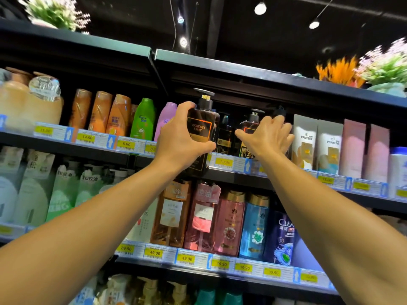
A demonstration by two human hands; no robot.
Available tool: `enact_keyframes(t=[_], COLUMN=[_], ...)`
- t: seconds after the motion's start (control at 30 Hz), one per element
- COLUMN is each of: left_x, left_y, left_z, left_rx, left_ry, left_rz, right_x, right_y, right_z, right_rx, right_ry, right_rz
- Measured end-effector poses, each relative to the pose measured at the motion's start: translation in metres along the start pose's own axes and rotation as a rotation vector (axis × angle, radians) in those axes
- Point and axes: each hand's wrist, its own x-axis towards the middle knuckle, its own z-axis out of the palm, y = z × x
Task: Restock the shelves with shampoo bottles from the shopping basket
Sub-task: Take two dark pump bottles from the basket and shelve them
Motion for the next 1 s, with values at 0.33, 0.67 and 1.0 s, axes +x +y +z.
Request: enact_keyframes(t=[0.33,0.67,1.0], left_x=[0.034,0.043,0.04], left_y=[0.033,0.027,0.016], left_z=[0.038,0.095,0.11], left_rx=[0.025,0.107,0.305], left_ry=[0.103,0.131,-0.03], left_rz=[0.07,-0.026,-0.159], right_x=[-0.007,-0.006,0.01], right_y=[0.028,0.06,0.062], right_z=[-0.002,0.0,0.003], right_rx=[0.096,0.113,0.099], right_ry=[-0.036,-0.094,-0.142], right_rz=[-0.211,-0.429,-0.507])
